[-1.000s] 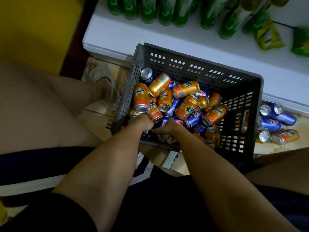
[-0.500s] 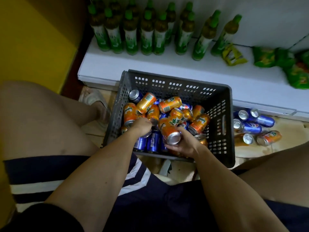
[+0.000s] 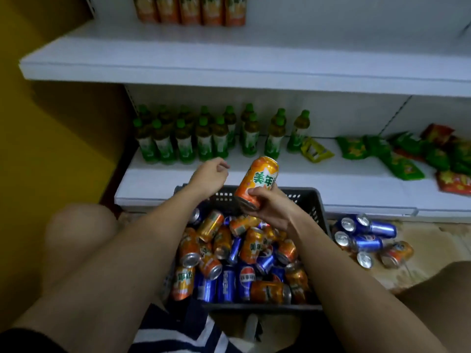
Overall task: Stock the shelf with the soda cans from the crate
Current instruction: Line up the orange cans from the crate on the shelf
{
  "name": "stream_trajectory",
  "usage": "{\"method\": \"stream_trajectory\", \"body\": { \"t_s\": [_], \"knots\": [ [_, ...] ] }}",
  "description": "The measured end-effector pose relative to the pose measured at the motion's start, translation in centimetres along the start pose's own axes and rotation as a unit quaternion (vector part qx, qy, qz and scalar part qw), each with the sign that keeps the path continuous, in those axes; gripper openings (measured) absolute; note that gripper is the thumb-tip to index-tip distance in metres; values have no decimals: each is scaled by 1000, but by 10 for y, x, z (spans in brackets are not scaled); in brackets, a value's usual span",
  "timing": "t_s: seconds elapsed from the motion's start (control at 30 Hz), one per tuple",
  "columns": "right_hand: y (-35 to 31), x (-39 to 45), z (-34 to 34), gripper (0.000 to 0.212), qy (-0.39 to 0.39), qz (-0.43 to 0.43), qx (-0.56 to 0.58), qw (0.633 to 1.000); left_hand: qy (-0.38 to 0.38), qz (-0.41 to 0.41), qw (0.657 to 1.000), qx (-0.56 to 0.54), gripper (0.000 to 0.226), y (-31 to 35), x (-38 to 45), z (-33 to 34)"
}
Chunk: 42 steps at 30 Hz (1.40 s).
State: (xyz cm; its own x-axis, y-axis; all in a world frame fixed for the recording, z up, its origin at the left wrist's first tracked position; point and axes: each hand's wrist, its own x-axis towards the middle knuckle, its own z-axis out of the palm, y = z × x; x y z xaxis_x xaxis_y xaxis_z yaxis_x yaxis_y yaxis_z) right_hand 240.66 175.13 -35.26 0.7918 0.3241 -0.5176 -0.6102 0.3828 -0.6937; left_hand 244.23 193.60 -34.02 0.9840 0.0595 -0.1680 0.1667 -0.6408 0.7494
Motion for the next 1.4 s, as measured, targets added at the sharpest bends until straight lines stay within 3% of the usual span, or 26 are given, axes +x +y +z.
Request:
{"method": "stream_trajectory", "body": {
  "t_s": [0.13, 0.23, 0.33, 0.43, 0.67, 0.8, 1.0, 1.23, 1.4],
  "knots": [
    [-64, -4, 23, 73, 7, -67, -47, 997, 84, 120, 984, 99, 25, 60, 21, -44],
    [-113, -12, 43, 63, 15, -127, -102, 986, 152, 214, 949, 172, 25, 103, 36, -73],
    [-157, -14, 55, 71, 17, -188, -168, 968, 193, 252, 922, 220, 25, 135, 55, -96],
    [-197, -14, 70, 77, 41, -224, -211, 951, 194, 225, 918, 261, 29, 151, 81, -115],
    [-268, 5, 92, 53, 73, -255, -225, 938, 121, 158, 914, 353, 44, 154, 140, -134],
    [-294, 38, 98, 54, 97, -274, -251, 923, 75, 120, 928, 344, 52, 149, 169, -137],
    [-332, 117, 117, 53, 140, -334, -279, 889, 41, 127, 934, 331, 55, 142, 176, -136],
    [-376, 217, 130, 86, 224, -367, -338, 837, 37, 131, 935, 328, 56, 140, 176, -134],
    [-389, 259, 136, 84, 221, -373, -347, 832, 56, 136, 935, 323, 56, 137, 178, -131]
  ]
}}
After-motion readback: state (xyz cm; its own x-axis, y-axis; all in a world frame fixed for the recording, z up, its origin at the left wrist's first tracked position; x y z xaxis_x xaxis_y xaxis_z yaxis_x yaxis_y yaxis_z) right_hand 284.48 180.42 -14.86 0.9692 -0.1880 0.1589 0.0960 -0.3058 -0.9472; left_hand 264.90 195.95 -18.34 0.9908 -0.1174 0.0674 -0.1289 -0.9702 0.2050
